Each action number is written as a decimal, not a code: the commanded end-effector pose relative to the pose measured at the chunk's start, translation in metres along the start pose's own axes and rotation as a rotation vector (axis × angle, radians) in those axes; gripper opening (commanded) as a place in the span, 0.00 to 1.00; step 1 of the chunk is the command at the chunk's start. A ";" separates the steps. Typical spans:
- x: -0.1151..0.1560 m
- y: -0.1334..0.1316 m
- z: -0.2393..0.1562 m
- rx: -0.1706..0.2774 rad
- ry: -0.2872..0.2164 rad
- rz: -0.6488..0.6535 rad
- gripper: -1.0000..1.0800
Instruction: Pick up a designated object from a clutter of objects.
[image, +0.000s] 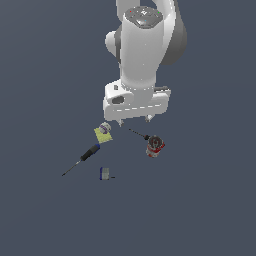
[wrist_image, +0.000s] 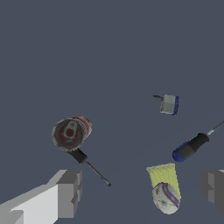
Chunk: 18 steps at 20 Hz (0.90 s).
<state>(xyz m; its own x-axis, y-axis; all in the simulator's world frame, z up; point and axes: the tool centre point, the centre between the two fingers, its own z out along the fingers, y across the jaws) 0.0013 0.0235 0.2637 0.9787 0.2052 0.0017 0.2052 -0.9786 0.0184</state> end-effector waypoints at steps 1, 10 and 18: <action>-0.003 -0.006 0.020 -0.008 -0.003 -0.065 0.96; -0.026 -0.038 0.103 -0.023 -0.010 -0.371 0.96; -0.057 -0.072 0.162 -0.008 -0.006 -0.630 0.96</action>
<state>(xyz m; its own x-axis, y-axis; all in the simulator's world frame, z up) -0.0617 0.0747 0.1092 0.7029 0.7110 -0.0205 0.7113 -0.7025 0.0244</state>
